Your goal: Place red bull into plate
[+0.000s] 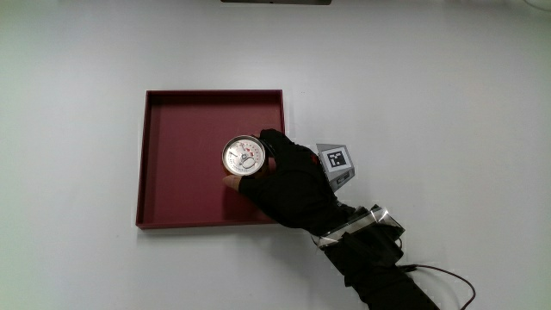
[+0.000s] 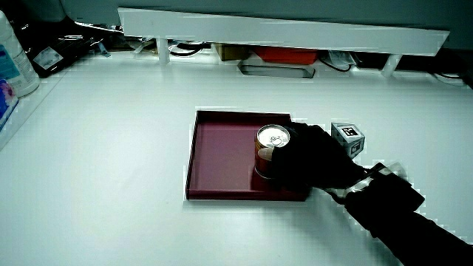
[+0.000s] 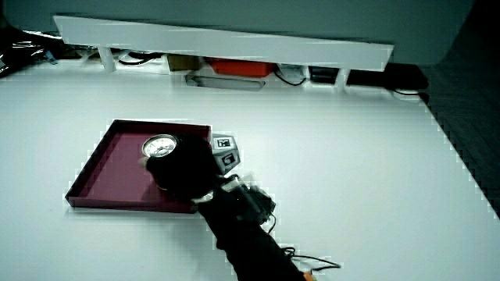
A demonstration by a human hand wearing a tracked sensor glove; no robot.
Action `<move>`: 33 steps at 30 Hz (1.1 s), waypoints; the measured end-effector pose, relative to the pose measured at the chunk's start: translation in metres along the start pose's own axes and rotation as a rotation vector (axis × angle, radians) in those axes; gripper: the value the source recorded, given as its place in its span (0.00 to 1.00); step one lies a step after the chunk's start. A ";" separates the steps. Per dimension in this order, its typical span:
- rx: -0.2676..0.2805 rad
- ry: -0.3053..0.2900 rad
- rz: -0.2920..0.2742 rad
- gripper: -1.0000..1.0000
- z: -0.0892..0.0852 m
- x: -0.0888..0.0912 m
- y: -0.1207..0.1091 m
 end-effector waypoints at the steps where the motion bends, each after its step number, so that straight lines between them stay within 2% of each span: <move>1: 0.001 0.005 -0.004 0.50 0.000 0.001 -0.001; 2: 0.004 0.021 -0.008 0.50 0.000 0.004 0.000; 6: -0.023 0.009 -0.017 0.50 0.000 0.002 0.001; 7: -0.023 0.010 -0.003 0.50 0.001 0.005 0.002; 8: -0.017 0.023 -0.016 0.50 0.001 0.004 0.001; 9: -0.018 0.020 -0.001 0.50 0.002 0.008 0.002; 14: -0.024 0.023 -0.029 0.50 0.002 0.006 0.001; 24: -0.028 0.010 -0.035 0.34 0.003 0.007 0.002; 28: -0.032 0.030 -0.026 0.28 0.003 0.008 0.002; 33: -0.048 0.026 -0.041 0.20 0.004 0.007 0.001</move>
